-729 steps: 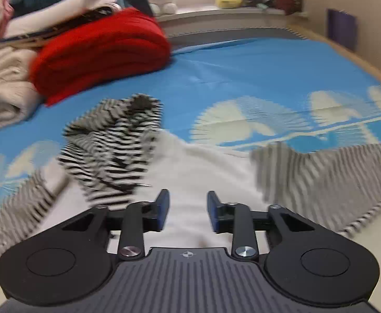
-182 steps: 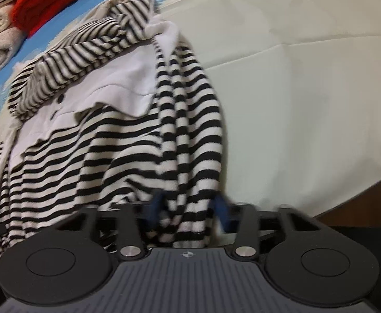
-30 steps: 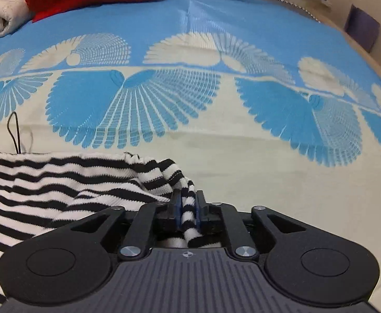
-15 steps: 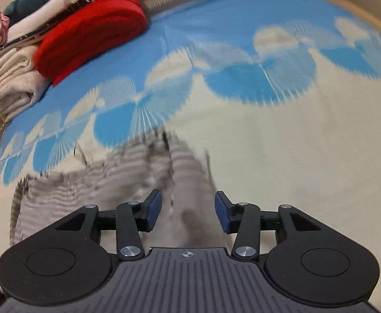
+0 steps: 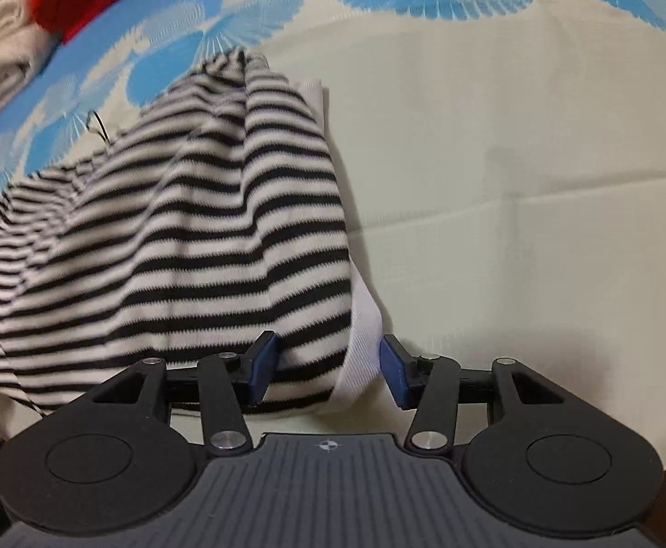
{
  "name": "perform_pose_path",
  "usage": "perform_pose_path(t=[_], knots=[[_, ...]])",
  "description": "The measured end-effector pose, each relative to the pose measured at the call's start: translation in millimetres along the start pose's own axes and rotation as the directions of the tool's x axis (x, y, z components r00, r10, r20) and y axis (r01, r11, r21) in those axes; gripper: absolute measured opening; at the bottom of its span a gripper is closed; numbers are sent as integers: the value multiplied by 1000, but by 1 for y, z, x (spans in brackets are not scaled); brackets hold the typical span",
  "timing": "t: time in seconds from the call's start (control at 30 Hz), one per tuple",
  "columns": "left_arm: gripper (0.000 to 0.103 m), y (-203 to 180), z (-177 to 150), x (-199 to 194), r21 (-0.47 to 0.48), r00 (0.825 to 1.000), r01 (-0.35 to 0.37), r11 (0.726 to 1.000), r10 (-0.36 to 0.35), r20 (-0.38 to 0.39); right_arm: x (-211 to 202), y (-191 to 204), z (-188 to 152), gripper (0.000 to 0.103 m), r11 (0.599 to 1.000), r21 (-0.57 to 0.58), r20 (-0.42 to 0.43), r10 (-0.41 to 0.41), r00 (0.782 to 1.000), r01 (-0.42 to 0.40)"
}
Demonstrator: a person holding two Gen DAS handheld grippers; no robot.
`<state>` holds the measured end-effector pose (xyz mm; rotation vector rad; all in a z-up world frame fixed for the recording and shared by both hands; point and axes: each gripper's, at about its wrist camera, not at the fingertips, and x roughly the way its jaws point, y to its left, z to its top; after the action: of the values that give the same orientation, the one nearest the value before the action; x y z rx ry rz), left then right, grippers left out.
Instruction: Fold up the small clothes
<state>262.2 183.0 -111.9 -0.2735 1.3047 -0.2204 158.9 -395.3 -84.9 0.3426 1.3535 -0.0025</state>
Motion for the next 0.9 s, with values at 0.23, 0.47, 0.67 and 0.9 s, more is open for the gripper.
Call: perform_pose_path(t=[0.23,0.47,0.67,0.9], knots=[[1,-11,-4,3,30,1000,-20,999,19,25,-10,3,-6,27,999,-53,30,7,1000,-5],[1,14,-1,-34,-68,985,45,997,-32,171,-58,-14,-5,11,988,-2,241,150,959,-154],[1,24,-5,6,-110,993,-110,988,106,-45,-26,-14,-14,10,999,-43,69,-18,997,21],[7,18,8,-29,-197,983,-42,979,76,168,-34,-9,-12,17,992,-42,148,-114,982,122]])
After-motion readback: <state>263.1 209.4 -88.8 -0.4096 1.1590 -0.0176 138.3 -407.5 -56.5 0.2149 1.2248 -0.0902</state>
